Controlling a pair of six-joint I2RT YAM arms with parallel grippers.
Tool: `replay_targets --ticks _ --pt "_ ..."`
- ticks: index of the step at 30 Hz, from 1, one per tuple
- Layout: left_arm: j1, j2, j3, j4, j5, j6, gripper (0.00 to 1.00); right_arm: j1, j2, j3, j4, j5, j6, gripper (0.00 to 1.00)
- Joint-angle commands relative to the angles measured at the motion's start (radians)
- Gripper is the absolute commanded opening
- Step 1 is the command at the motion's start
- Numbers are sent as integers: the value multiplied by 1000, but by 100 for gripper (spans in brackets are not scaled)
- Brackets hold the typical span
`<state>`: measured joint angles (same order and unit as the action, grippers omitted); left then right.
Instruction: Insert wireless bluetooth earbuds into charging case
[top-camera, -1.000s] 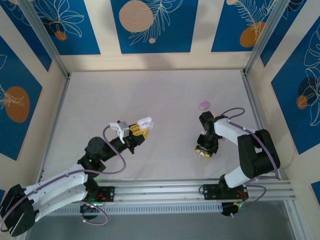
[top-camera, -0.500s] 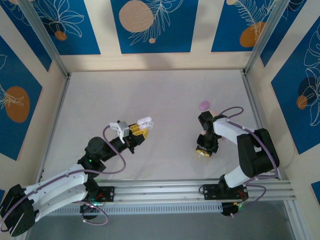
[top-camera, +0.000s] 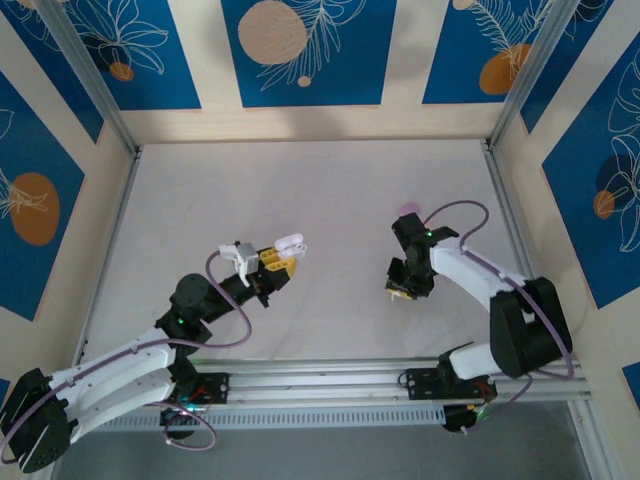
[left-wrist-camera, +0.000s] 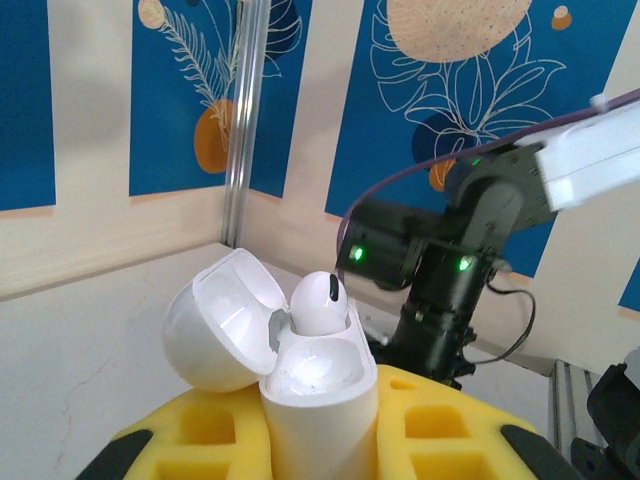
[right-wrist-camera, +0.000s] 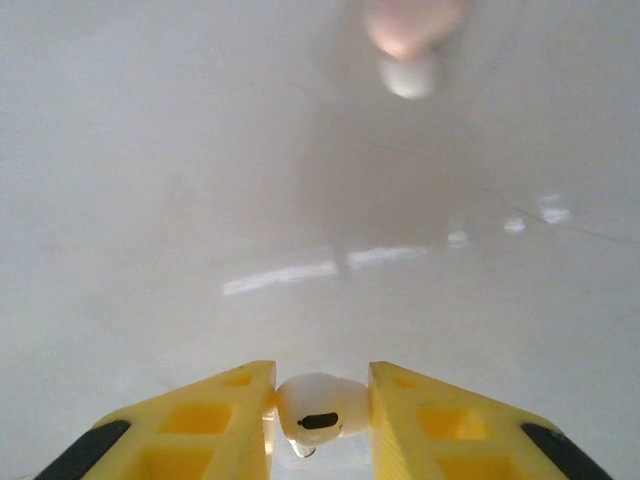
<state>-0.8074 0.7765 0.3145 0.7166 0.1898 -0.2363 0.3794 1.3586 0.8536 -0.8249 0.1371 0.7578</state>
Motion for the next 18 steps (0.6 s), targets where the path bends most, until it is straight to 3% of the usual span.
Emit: replay_targets --ticks 1,8,18 --pt "-8 8 -3 27 -5 -2 8 47 -125 62 25 32 -16 29" --pt "-9 79 6 76 0 -6 7 137 -336 146 189 45 -3 28" --pt "-21 201 34 178 -8 -28 7 287 -369 242 411 25 -2 28"
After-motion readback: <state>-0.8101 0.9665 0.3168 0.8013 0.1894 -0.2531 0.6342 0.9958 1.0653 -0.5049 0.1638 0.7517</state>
